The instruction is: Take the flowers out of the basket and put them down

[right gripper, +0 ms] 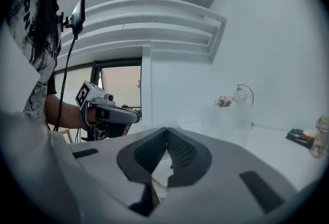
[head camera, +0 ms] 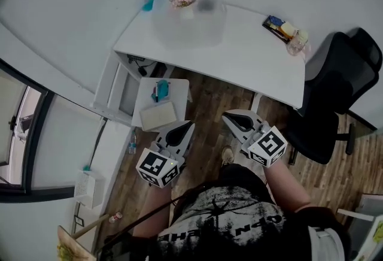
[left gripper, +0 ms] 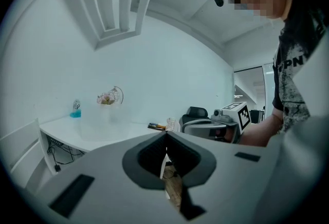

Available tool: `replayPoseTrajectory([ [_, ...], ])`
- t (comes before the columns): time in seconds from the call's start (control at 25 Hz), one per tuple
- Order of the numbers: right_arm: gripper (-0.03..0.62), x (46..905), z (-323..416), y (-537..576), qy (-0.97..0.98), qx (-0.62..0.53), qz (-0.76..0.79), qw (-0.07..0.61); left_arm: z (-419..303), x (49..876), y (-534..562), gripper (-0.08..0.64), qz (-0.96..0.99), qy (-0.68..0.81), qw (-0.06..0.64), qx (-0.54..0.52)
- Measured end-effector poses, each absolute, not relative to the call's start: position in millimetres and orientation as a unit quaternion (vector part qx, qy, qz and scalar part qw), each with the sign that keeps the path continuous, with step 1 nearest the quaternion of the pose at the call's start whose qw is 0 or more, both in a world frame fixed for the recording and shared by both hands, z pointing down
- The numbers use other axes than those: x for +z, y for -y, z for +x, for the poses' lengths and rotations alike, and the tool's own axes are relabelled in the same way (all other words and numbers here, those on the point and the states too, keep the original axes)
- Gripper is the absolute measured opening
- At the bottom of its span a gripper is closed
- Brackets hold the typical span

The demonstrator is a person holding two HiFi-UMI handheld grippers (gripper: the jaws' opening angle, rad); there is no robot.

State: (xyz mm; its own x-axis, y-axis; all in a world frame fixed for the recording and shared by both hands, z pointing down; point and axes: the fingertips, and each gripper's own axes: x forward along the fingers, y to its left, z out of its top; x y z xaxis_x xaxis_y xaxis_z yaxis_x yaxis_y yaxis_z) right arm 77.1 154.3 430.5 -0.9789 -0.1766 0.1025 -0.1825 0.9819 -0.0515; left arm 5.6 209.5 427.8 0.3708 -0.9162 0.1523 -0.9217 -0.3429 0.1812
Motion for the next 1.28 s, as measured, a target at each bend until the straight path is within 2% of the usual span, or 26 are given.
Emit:
replayPoseTrajectory([
  [0.68, 0.017, 430.0, 62.5, -30.4, 0.999, 0.041, 0.01, 0.032, -0.5, 434.8, -81.4, 0.014, 0.778, 0.615, 0.129, 0.022],
  [1.28, 0.017, 440.2, 47.6, 19.5, 0.999, 0.034, -0.002, 0.041, -1.9, 434.1, -25.6, 0.014, 0.783, 0.609, 0.126, 0.021],
])
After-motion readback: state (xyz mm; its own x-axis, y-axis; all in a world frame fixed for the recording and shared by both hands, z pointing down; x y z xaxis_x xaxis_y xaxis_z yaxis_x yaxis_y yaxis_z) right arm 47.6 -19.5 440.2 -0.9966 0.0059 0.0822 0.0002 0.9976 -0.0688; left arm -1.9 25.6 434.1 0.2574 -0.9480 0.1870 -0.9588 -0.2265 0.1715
